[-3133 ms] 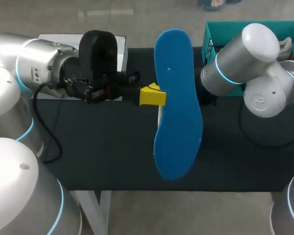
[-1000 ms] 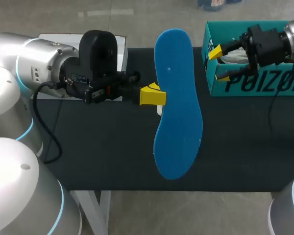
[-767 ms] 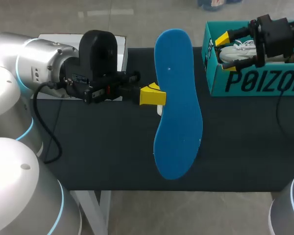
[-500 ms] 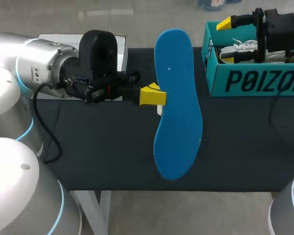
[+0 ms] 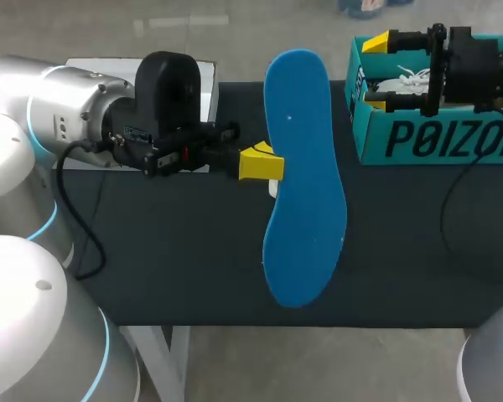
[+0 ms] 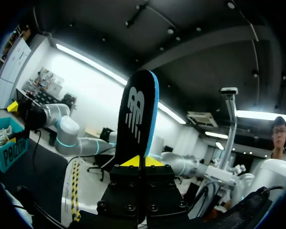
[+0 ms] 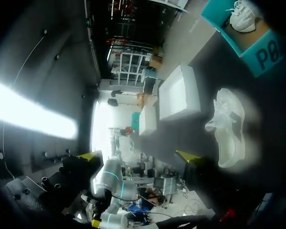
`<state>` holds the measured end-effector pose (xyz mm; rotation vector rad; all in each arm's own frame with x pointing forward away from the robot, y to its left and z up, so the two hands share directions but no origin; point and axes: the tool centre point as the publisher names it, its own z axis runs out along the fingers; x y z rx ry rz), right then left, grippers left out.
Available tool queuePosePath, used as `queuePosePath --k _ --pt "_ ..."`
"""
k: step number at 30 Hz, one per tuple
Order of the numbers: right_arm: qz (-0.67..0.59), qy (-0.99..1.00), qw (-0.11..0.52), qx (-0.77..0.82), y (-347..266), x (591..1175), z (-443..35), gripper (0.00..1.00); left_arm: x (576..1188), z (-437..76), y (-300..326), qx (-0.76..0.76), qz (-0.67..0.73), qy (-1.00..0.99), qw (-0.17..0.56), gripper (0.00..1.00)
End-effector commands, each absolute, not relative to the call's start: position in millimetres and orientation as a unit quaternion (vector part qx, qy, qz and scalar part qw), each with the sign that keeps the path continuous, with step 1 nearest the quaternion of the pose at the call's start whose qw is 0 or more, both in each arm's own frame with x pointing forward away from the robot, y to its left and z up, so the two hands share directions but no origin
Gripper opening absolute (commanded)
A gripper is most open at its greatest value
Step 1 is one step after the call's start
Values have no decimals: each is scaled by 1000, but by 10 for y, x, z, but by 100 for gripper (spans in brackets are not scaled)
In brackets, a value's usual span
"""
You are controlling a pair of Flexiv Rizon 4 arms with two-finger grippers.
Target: Take the shoe out of the shoebox, open the shoe tongue, remove and reinsert the insole, then place the shoe into the shoebox
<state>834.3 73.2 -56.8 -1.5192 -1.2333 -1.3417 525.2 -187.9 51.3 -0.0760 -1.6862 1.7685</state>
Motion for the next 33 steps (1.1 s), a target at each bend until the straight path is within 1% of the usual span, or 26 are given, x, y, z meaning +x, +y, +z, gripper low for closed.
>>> queuePosePath --k 1,2,3,6,7,8,10,11,14,15,33 --pt "-520 -484 375 -595 742 8377 -552 100 5254 508 -1892 -30 680 -648 342 0" --pt "-520 -484 375 -595 742 8377 -552 100 5254 508 -1892 -30 680 -648 342 0" --pt "-520 -484 375 -595 742 8377 -552 100 5281 473 -1891 -50 675 -664 318 0" --pt "-520 -484 375 -595 742 8377 -552 100 5427 338 -1851 -168 623 -735 207 0" --pt "-520 -484 375 -595 742 8377 -552 100 5463 327 -1845 -179 624 -736 191 0" --pt "-520 -484 375 -595 742 8377 -552 100 5540 310 -1835 -222 614 -744 145 0" --pt "-520 -484 375 -595 742 8377 -552 100 5647 289 -1818 -280 595 -748 87 0" --pt "-520 -484 375 -595 742 8377 -552 100 5694 291 -1820 -283 602 -744 72 0" --pt "-520 -484 375 -595 742 8377 -552 100 5845 292 -1814 -357 576 -735 -21 0" --pt "-520 -484 375 -595 742 8377 -552 100 5901 287 -1809 -358 574 -735 -35 0" --pt "-520 -484 375 -595 742 8377 -552 100 5951 280 -1800 -356 573 -737 -42 0"
